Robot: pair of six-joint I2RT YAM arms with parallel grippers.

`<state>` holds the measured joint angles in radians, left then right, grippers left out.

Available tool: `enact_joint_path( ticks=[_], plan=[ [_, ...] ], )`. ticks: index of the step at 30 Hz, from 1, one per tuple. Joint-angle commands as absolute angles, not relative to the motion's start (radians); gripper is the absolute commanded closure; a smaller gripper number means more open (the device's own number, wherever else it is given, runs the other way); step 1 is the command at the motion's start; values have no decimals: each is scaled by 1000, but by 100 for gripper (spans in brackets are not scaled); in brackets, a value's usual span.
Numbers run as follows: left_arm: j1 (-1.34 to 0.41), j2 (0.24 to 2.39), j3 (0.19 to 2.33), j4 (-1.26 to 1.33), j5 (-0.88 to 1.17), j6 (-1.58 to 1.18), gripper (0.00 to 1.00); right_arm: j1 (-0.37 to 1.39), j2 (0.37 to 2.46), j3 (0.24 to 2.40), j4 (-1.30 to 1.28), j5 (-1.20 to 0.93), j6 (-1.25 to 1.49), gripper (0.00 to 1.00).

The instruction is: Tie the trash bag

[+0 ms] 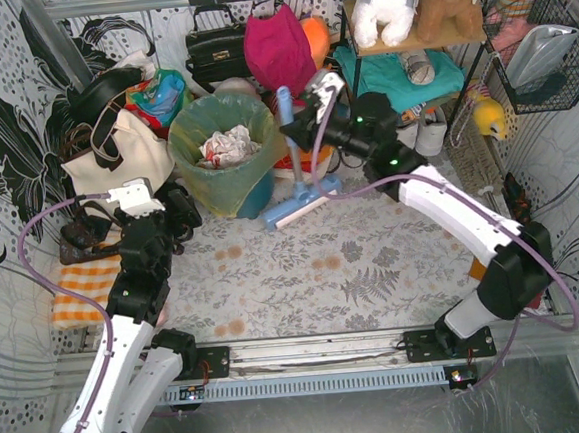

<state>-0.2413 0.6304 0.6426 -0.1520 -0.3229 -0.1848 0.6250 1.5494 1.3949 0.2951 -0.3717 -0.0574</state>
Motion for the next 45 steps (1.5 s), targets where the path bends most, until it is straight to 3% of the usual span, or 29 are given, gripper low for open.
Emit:
enact_joint_path(
  ticks=[1,6,16,31,33,38,45],
  plan=[
    [-244,630,643,-124,-337,-179,2,517,1419,1362,275,-254,-58,81],
    [-244,630,642,-124,-338,-180,2,335,1348,1313,262,-241,-10,84],
    [-244,630,640,-123,-344,-176,2,-14,1374,1345,288,-448,-28,89],
    [-243,629,635,-114,-337,-166,2,-125,1502,1406,338,-583,-163,89],
    [-243,631,636,-113,-336,-164,2,-126,1509,1403,335,-572,-176,87],
    [-243,624,632,-113,-333,-160,2,-126,1500,1346,393,-521,-169,69],
    [-242,617,632,-110,-337,-158,2,-126,1487,1303,417,-491,-169,59]
  ],
)
